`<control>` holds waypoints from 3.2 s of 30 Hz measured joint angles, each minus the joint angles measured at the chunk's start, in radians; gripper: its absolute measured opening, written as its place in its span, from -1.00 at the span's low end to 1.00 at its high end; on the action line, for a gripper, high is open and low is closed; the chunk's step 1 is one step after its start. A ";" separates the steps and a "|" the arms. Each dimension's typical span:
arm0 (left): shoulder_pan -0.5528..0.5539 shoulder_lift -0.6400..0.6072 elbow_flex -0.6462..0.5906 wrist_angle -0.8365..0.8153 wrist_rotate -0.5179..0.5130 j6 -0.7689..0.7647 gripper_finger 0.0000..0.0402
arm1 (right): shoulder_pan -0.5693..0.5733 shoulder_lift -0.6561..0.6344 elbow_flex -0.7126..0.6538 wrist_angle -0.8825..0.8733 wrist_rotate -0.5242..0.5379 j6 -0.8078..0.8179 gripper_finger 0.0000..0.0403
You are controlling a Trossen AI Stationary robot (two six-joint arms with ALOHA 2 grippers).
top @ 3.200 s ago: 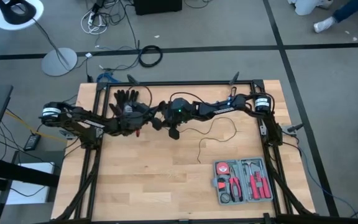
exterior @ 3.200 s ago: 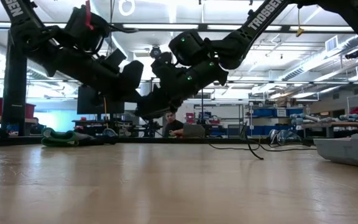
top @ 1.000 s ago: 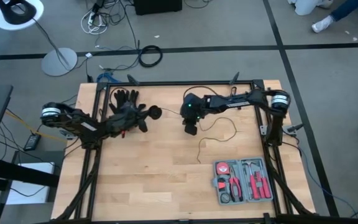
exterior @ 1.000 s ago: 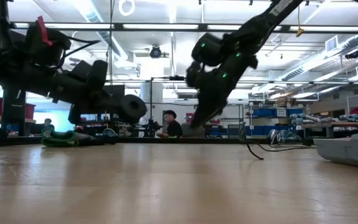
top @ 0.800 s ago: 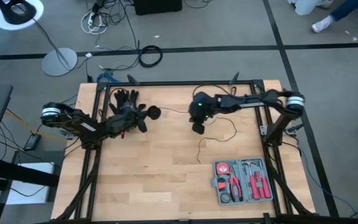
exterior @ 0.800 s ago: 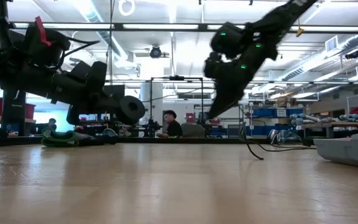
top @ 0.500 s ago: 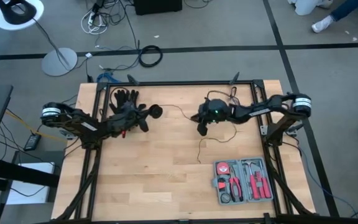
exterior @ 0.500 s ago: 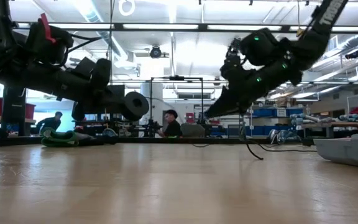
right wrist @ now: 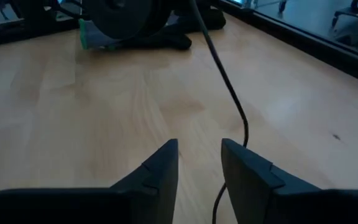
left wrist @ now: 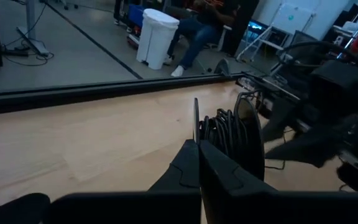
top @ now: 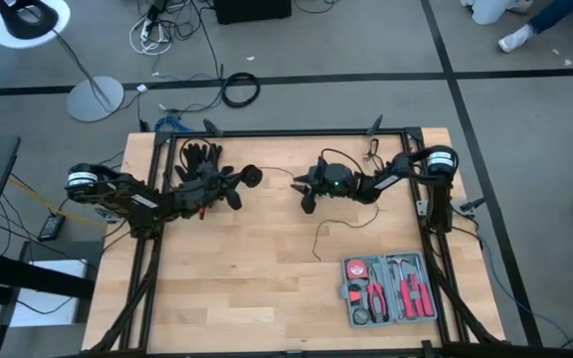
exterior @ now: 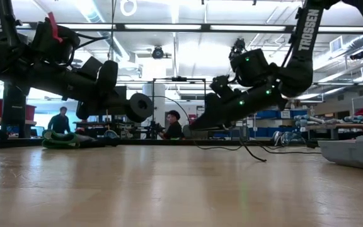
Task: Coil cords
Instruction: Coil the black wire
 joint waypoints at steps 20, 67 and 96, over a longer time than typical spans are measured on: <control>0.000 0.000 0.000 -0.001 0.000 0.000 -1.00 | -0.019 0.004 0.012 -0.022 0.116 -0.121 -0.40; 0.000 0.000 0.000 -0.001 0.000 -0.002 -1.00 | -0.030 0.004 0.134 -0.326 -0.036 -0.004 -0.40; 0.000 0.000 0.000 -0.003 -0.001 0.029 -1.00 | -0.030 0.004 0.134 -0.269 0.070 0.001 -0.40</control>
